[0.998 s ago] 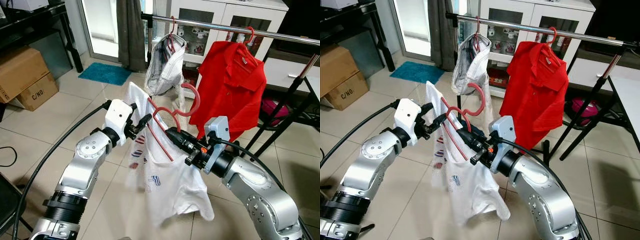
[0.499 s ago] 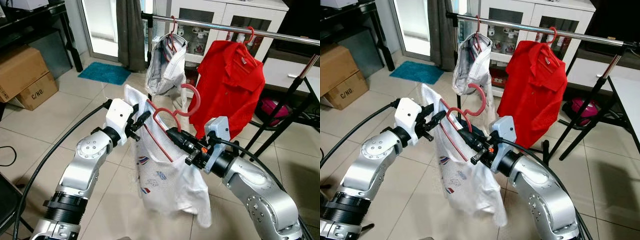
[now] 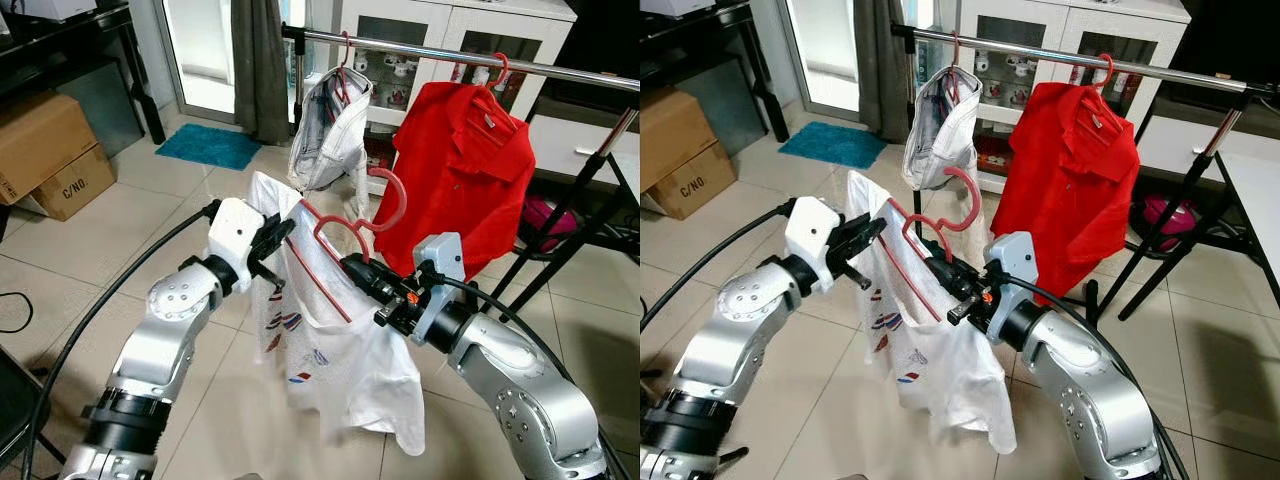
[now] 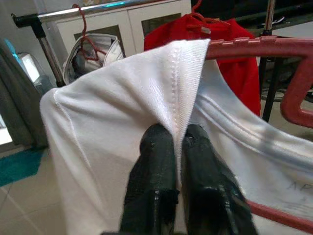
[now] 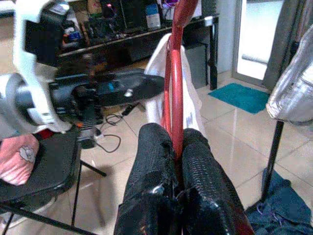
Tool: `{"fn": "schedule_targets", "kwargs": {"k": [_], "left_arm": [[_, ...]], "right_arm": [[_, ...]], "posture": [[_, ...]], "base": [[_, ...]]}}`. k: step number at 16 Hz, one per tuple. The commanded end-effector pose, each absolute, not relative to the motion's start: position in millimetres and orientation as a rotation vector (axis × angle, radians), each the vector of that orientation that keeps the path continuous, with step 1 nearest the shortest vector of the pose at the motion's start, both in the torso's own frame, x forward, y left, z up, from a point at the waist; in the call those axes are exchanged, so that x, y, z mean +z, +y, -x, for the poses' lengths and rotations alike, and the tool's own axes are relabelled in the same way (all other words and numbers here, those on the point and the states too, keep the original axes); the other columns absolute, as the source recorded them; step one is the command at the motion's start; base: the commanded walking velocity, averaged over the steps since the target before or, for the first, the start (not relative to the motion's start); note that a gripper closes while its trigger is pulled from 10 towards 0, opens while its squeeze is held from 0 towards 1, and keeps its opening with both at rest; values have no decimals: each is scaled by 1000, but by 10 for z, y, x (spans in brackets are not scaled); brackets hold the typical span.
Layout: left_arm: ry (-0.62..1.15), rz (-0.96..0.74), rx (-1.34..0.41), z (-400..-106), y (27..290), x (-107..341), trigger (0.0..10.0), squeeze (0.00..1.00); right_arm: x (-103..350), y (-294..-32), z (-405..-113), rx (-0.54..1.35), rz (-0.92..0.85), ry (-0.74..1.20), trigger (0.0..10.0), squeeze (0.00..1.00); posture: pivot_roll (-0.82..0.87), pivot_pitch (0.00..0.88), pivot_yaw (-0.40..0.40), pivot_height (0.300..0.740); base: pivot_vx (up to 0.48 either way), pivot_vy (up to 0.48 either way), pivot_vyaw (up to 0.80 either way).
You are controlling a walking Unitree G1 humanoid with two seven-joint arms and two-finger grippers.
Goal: Hang hanger
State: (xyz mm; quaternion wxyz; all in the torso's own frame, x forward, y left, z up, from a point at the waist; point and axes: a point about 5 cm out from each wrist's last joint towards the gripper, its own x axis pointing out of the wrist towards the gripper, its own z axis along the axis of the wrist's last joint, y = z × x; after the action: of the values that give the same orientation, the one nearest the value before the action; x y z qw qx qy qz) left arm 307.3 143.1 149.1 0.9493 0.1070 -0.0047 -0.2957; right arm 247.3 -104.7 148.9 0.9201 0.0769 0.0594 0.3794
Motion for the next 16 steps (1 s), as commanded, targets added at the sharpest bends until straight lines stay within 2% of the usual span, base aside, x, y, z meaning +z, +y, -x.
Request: {"fn": "schedule_targets", "kwargs": {"k": [1, 6, 8, 12, 14, 15, 16], "left_arm": [[-30, -216, -615, -3050, 1456, 1561, 0, 0], [-45, -209, -619, -3004, 1708, 1700, 0, 0], [-80, -202, -594, -3029, 1952, 1919, 0, 0], [-148, -118, -468, -3138, 2332, 2219, 0, 0], [-160, -83, -406, -3183, 2458, 2281, 0, 0], [-138, -70, -273, -3249, 2660, 2252, 0, 0], [-118, -76, -236, -3261, 2717, 2209, 0, 0]], "right_arm": [[1580, -1112, -2533, 754, -132, 74, 0, 0], [1513, -1223, -2555, 769, -47, 115, 0, 0], [1418, -1268, -2467, 877, 52, 181, 0, 0], [1349, -1349, -2300, 1046, 115, 256, 0, 0], [1367, -1376, -2259, 1088, 95, 254, 0, 0], [1468, -1400, -2220, 1132, -1, 216, 0, 0], [1509, -1408, -2212, 1140, -39, 199, 0, 0]], "posture": [[-83, 0, -23, 727], [-81, 0, -23, 727], [-82, 0, -24, 727], [-80, 0, -13, 727], [-78, 0, -10, 727], [-77, 0, -8, 727], [-78, 0, -7, 727]], "base": [[0, 0, 0], [0, 0, 0], [0, 0, 0], [0, 0, 0], [0, 0, 0], [0, 0, 0], [0, 0, 0]]}}
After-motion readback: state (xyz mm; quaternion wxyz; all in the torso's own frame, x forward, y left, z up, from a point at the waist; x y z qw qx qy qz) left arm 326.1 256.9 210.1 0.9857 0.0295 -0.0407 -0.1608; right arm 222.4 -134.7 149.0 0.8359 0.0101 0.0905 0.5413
